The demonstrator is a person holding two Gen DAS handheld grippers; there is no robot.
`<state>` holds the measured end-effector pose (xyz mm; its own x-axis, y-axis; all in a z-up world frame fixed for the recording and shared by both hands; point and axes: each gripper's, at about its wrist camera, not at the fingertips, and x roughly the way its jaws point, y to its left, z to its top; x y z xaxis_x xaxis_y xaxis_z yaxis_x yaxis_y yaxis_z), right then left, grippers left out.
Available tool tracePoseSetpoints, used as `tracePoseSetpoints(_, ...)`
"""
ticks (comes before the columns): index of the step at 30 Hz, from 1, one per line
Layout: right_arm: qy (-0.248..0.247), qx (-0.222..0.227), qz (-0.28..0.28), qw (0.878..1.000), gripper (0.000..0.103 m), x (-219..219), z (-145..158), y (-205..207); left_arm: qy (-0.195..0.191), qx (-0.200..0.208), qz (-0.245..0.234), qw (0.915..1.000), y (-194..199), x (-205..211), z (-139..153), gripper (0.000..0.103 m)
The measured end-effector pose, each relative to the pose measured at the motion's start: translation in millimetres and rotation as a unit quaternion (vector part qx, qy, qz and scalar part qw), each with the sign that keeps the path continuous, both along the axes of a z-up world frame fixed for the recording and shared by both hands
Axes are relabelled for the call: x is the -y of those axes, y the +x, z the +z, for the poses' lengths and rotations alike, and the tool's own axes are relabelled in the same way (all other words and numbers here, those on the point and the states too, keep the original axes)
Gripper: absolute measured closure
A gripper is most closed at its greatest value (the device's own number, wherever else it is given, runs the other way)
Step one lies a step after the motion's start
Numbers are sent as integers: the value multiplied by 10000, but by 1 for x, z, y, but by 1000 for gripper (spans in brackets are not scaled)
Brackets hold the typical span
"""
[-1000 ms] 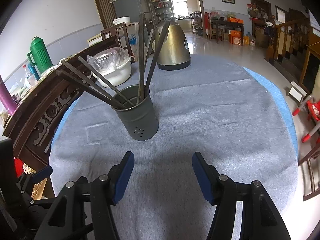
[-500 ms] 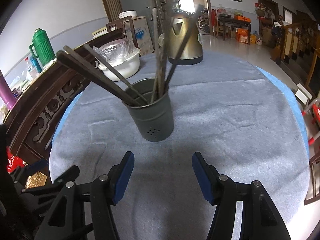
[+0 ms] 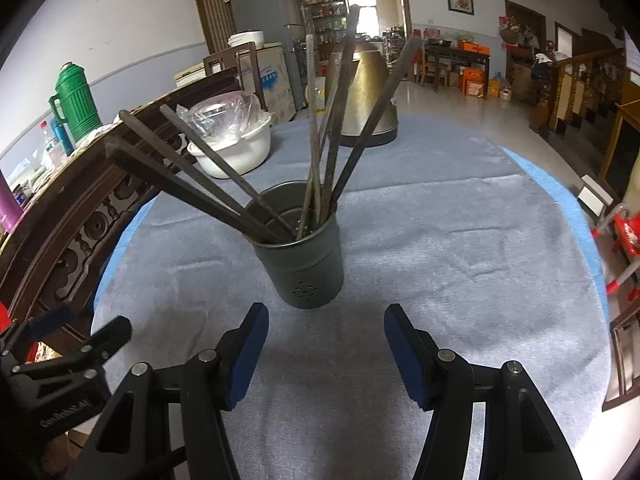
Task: Organize utensils
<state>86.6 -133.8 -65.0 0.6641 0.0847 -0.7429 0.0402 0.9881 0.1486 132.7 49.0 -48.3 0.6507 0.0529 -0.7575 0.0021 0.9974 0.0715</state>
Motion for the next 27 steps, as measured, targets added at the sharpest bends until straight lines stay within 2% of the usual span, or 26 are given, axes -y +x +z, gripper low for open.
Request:
tracePoseSetpoints(9,-206,205,-322,9991,39,1,28,-21,-65,208,-303,9993,-13,-1,20,8)
tracePoseSetpoints(19,-527,448,-648,9955,39,2,61,-61,-213,544,-756,9954,-29,3,45,8)
tracePoseSetpoints(22,-635,461,-659,9947,39,1,64,-65,-283,595,-825,9944,-33,5,49,8)
tracePoseSetpoints(27,-443,485,-541,9964,39,5,59,-58,-269,658,-706,9950,-35,3,49,8)
